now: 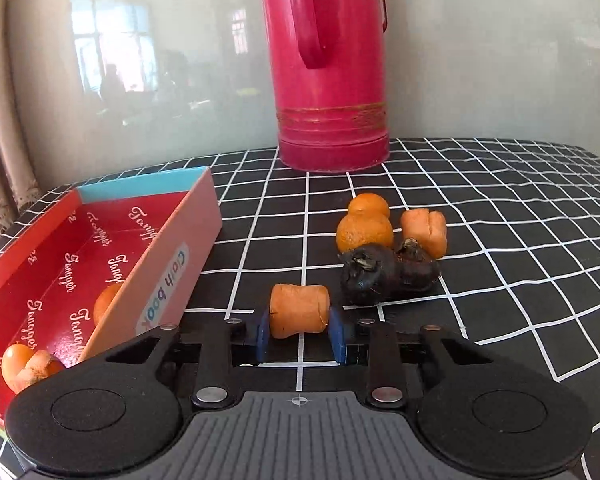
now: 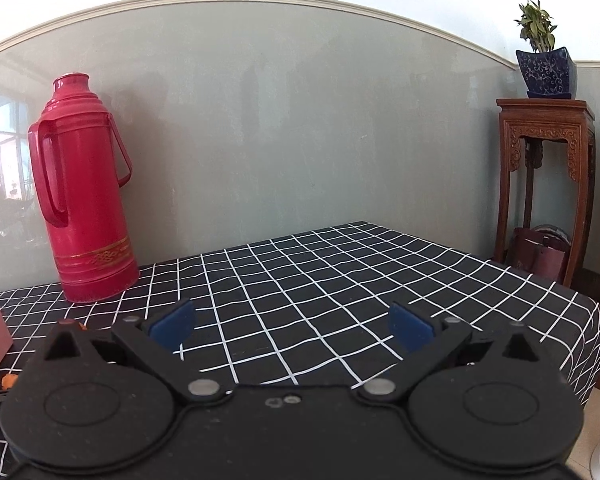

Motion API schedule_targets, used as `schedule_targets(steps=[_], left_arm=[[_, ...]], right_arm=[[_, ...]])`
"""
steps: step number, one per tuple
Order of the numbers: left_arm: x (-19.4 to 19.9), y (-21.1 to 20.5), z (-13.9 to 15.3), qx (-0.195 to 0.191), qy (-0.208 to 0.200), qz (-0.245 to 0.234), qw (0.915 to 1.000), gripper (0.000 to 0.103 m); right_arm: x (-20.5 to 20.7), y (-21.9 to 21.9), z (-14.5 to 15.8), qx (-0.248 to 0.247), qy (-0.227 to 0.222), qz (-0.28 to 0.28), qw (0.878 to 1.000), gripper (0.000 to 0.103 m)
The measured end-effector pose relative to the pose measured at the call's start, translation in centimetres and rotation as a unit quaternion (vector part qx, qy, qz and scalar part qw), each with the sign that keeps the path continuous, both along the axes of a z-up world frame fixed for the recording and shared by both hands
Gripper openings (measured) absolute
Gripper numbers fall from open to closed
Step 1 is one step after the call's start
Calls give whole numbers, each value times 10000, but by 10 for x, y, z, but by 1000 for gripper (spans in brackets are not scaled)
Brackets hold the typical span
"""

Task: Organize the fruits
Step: 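Grasp the orange cylindrical piece with the left tool, then carry the orange piece into the red box and open the left tool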

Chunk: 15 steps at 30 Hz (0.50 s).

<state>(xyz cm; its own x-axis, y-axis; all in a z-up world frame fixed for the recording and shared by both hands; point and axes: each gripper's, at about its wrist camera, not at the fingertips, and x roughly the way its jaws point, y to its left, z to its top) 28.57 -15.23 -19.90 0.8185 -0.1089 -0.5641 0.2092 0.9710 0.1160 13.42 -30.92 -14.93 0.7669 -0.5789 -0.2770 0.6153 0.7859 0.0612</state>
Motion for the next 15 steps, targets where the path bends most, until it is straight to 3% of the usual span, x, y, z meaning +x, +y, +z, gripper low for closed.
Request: schedule_targets(steps=[9, 15], left_arm=[[-24, 28, 30, 92, -1026, 513, 9934, 31], [-17, 80, 41, -6, -909, 1285, 9875, 31]], right_arm=[[5, 13, -1, -128, 24, 196, 9997, 97], [16, 33, -4, -189, 108, 436, 9988, 97]])
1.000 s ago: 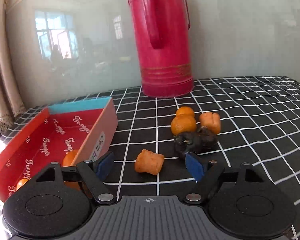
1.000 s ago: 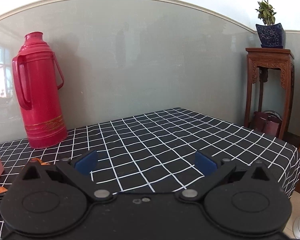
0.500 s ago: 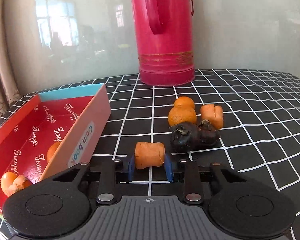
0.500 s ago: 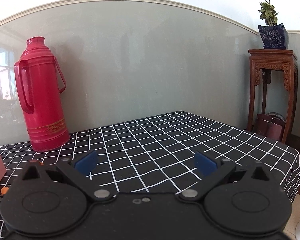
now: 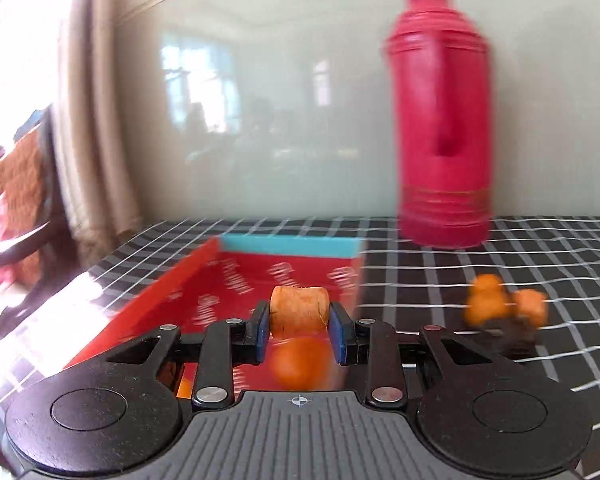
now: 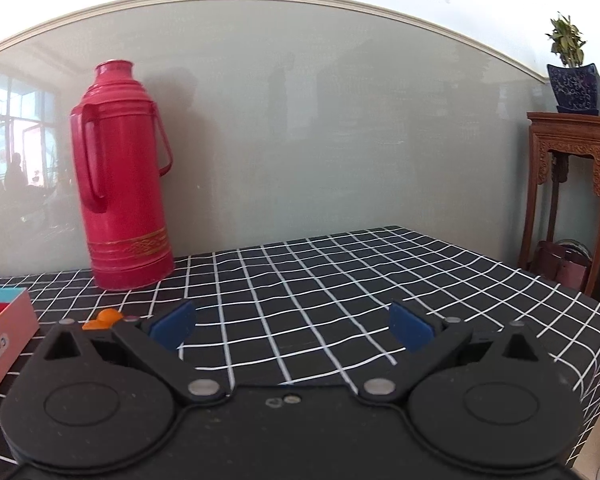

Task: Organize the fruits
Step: 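Carry the orange piece into the red box and open the left tool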

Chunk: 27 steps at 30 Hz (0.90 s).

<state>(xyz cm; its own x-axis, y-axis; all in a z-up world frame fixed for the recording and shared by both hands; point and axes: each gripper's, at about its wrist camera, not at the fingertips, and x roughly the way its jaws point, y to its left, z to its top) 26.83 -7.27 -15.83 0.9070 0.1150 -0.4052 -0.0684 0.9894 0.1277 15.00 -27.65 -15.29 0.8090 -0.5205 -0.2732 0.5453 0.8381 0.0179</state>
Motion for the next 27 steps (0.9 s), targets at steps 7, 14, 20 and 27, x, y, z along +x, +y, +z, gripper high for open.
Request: schedule_targets(steps=[7, 14, 20, 27], left_arm=[[3, 54, 3, 24, 205, 685, 9974, 31], [8, 87, -2, -93, 589, 976, 9934, 31], [-5, 101, 3, -234, 483, 837, 9950, 64], [-26, 119, 17, -289, 69, 812, 9963, 77]], right_arm=[[20, 31, -6, -33, 170, 491, 9986, 97], [36, 60, -9, 92, 282, 1072, 9938, 97], [53, 79, -12, 217, 427, 1484, 9878, 88], [80, 102, -21, 177, 852, 1738, 9809, 69]])
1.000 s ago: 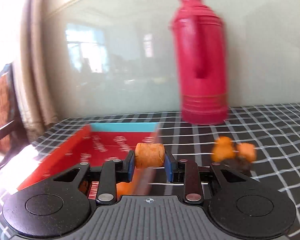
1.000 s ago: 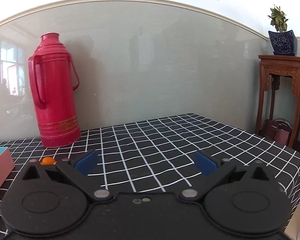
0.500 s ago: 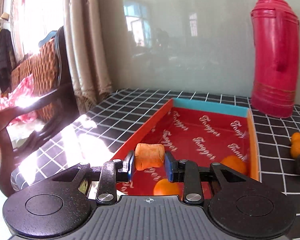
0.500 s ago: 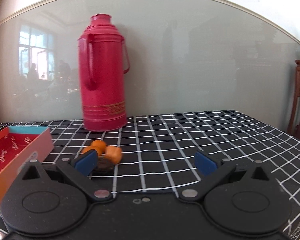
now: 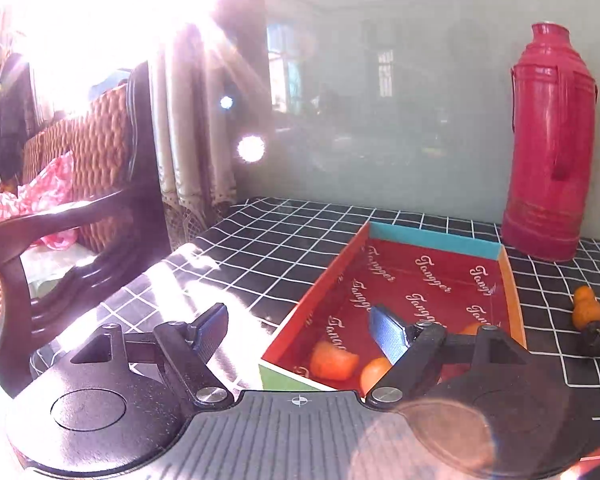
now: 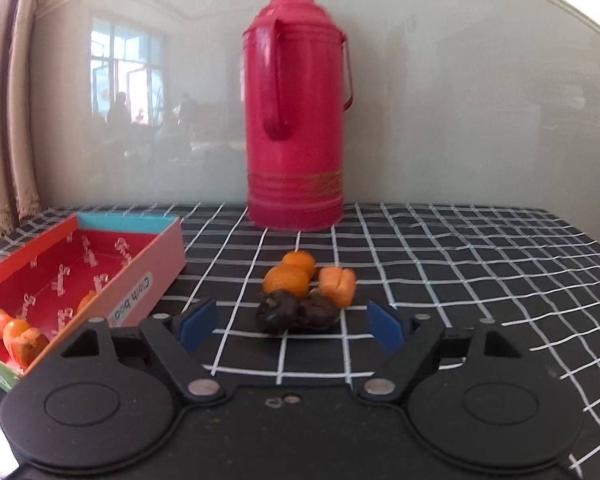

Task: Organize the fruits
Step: 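Carry the orange piece into the red box and open the left tool, then grasp a dark purple fruit with the right tool and drop it into the red box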

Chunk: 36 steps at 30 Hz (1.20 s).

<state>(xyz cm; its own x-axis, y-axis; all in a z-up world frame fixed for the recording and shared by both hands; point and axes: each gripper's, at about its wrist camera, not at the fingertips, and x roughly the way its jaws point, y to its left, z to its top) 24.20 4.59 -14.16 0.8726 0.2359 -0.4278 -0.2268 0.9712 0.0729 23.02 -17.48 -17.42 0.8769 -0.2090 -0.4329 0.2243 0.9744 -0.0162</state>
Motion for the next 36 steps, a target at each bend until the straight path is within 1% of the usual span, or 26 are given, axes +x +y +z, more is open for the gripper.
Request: schedule_targets(steps=[2, 4, 5, 7, 10, 17, 19, 20, 22, 23, 25, 29, 30, 31, 34, 36], left_arm=[[-3, 10, 1, -39, -29, 110, 9999, 77], [-5, 22, 1, -75, -74, 273, 9996, 77], [-8, 30, 2, -98, -108, 379, 9992, 77], [-11, 44, 4, -134, -180, 578, 9981, 77], [-17, 65, 4, -158, -236, 828, 9962, 78], [-22, 96, 2, -262, -233, 1158, 9927, 78], [-24, 102, 2, -265, -243, 1245, 9916, 79], [-24, 106, 2, -269, -241, 1282, 9911, 80], [-25, 112, 0, -295, -213, 1339, 9903, 82], [-25, 115, 0, -307, -198, 1362, 9900, 83], [-25, 119, -2, -292, -174, 1397, 9896, 83], [-27, 125, -4, -268, -155, 1447, 9890, 84], [-28, 126, -4, -277, -153, 1454, 9889, 84], [-28, 127, -4, -291, -155, 1462, 9887, 84], [-29, 129, -3, -293, -178, 1525, 9877, 84], [-30, 131, -3, -316, -173, 1558, 9871, 84]], right_arm=[[7, 3, -4, 55, 154, 18, 9999, 64], [14, 5, -8, 96, 309, 3, 9995, 55], [17, 5, -8, 145, 352, -1, 9993, 49], [22, 4, -9, 213, 395, -48, 9990, 47], [33, 4, -9, 129, 359, -148, 9992, 47], [54, 1, -16, 1, 510, -295, 9983, 48], [55, 3, -16, -98, 478, -282, 9984, 41], [56, 5, -16, -146, 498, -256, 9983, 36], [60, 11, -17, -355, 575, -267, 9974, 32], [60, 13, -18, -418, 614, -238, 9970, 26], [61, 16, -18, -453, 652, -178, 9967, 25], [61, 18, -17, -345, 639, -48, 9973, 25], [61, 19, -17, -341, 635, -43, 9974, 23], [60, 18, -16, -281, 595, -41, 9978, 21], [54, 19, -13, -19, 437, 78, 9990, 21], [50, 27, -10, -86, 338, 175, 9992, 21]])
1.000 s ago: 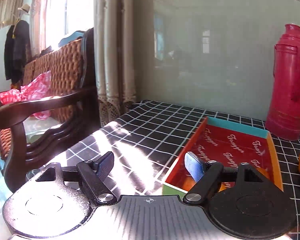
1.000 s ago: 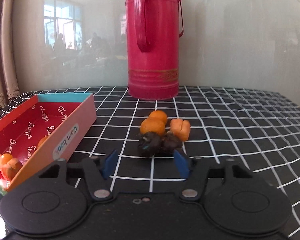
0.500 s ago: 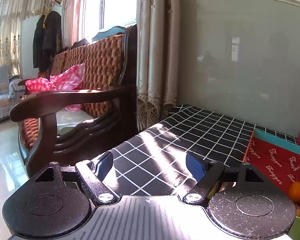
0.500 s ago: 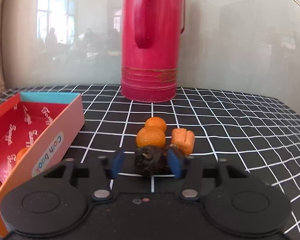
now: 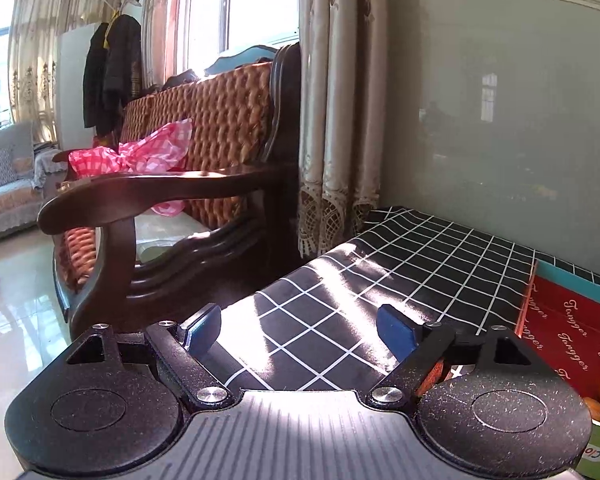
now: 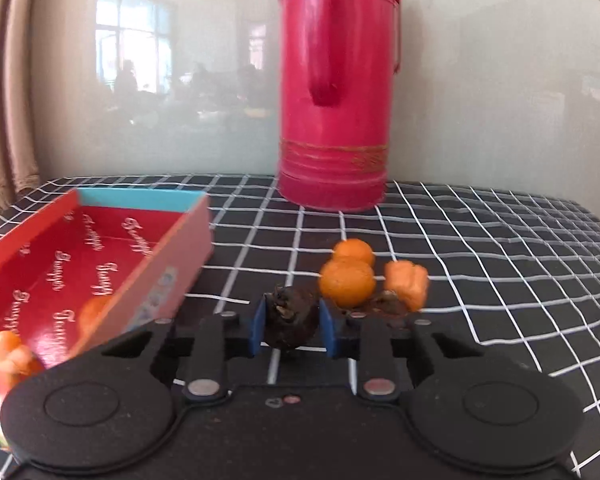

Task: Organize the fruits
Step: 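Grasp a dark purple fruit with the right tool and drop it into the red box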

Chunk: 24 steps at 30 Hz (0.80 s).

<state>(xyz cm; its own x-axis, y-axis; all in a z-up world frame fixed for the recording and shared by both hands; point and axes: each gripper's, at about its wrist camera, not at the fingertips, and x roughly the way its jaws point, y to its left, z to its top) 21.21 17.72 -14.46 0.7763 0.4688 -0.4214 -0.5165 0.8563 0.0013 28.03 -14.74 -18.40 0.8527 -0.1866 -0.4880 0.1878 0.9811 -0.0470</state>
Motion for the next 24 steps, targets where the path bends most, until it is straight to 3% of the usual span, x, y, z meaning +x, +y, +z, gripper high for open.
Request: schedule_targets(steps=[4, 9, 17, 19, 21, 23, 24], left_arm=[[-1, 4, -1, -8, 14, 27, 10000, 85], [-4, 9, -2, 55, 23, 112, 9999, 86], [-7, 17, -4, 108, 64, 162, 9998, 87], [-8, 19, -3, 116, 60, 183, 9997, 87], [-7, 21, -3, 73, 69, 210, 9997, 88], [-7, 21, -3, 40, 78, 221, 9997, 88], [-6, 20, -3, 40, 86, 219, 9997, 88]], right_arm=[[-12, 15, 13, -3, -431, 228, 9988, 21], [-28, 32, 32, 435, -960, 939, 9900, 21], [-21, 73, 18, 628, -470, 1899, 9787, 23], [-20, 79, 15, 565, -444, 1931, 9785, 34], [-24, 82, 16, 517, -533, 1949, 9780, 59], [-28, 82, 19, 499, -699, 1867, 9786, 70], [-30, 81, 21, 478, -779, 1823, 9790, 71]])
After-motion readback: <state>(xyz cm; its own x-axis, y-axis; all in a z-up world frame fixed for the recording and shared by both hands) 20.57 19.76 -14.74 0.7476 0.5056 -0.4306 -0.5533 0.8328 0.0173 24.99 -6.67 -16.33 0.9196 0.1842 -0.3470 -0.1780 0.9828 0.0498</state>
